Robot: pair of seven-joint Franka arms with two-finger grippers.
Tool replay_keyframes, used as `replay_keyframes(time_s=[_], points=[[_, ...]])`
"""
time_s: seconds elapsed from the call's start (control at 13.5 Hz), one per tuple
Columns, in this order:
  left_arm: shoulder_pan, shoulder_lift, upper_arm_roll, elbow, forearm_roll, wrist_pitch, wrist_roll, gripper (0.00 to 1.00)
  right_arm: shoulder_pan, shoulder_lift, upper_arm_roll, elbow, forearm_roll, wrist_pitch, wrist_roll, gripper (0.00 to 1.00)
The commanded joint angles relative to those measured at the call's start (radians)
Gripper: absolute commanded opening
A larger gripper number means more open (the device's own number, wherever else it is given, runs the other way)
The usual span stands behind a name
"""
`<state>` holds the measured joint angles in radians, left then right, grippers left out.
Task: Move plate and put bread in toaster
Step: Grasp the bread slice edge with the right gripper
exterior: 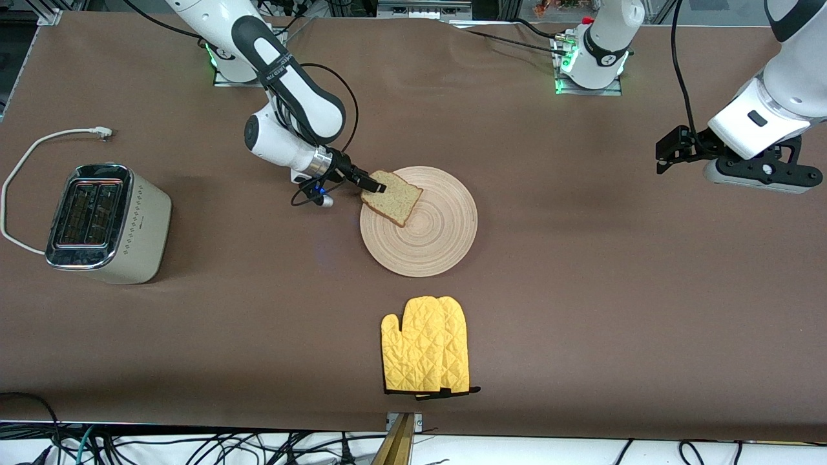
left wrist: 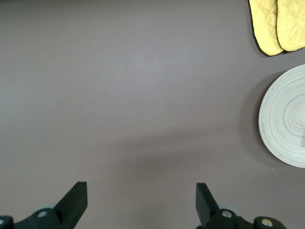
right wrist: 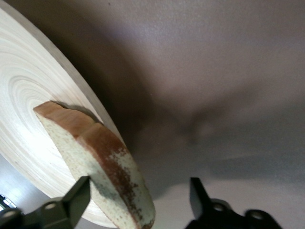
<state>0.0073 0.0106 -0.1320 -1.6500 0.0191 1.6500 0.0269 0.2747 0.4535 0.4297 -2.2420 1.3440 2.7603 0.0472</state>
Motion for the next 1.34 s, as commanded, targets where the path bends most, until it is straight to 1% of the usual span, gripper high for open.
replay_keyframes(time_s=[0.0, 0.15, 0.22, 0.3, 0.37, 0.52, 0.67, 0.74, 0.89, 1.11, 1.19, 1.26], points=[[-0.018, 0.005, 0.002, 0.012, 0.025, -0.003, 0.021, 1.0, -0.006, -0.013, 0.0, 0.024, 0.026, 0.012, -0.012, 0.68], [-0.012, 0.005, 0.003, 0.01, 0.025, -0.003, 0.022, 1.0, -0.008, -0.029, -0.003, 0.045, 0.026, 0.012, -0.006, 0.69], [-0.01, 0.005, 0.003, 0.012, 0.024, -0.003, 0.022, 1.0, -0.008, -0.039, -0.009, 0.045, 0.026, 0.012, -0.006, 0.72], [-0.021, 0.006, 0.003, 0.025, 0.027, -0.003, 0.016, 1.0, -0.008, -0.052, -0.009, 0.045, 0.026, 0.012, -0.006, 0.79], [-0.023, 0.018, 0.002, 0.038, 0.025, -0.003, 0.014, 1.0, -0.009, -0.053, -0.009, 0.042, 0.026, 0.012, -0.006, 0.84], [-0.021, 0.025, 0.002, 0.044, 0.025, -0.003, 0.016, 1.0, -0.008, -0.053, -0.009, 0.036, 0.026, 0.012, -0.006, 0.84], [-0.02, 0.025, 0.003, 0.044, 0.024, -0.003, 0.018, 1.0, -0.009, -0.053, -0.011, 0.036, 0.026, 0.013, -0.007, 0.63], [-0.021, 0.025, 0.002, 0.044, 0.024, -0.003, 0.018, 1.0, -0.009, -0.053, -0.011, 0.036, 0.024, 0.013, -0.007, 0.48], [-0.021, 0.025, 0.002, 0.044, 0.024, -0.003, 0.016, 1.0, -0.008, -0.053, -0.009, 0.038, 0.024, 0.015, -0.013, 0.29], [-0.021, 0.025, 0.002, 0.044, 0.024, -0.004, 0.016, 1.0, -0.008, -0.053, -0.011, 0.041, 0.012, 0.016, -0.017, 0.07], [-0.02, 0.025, 0.002, 0.044, 0.024, -0.004, 0.018, 1.0, -0.008, -0.055, -0.012, 0.044, 0.011, 0.021, -0.017, 0.02], [-0.02, 0.025, 0.002, 0.044, 0.024, -0.004, 0.018, 1.0, -0.008, -0.065, -0.023, 0.047, -0.014, 0.022, -0.018, 0.0]])
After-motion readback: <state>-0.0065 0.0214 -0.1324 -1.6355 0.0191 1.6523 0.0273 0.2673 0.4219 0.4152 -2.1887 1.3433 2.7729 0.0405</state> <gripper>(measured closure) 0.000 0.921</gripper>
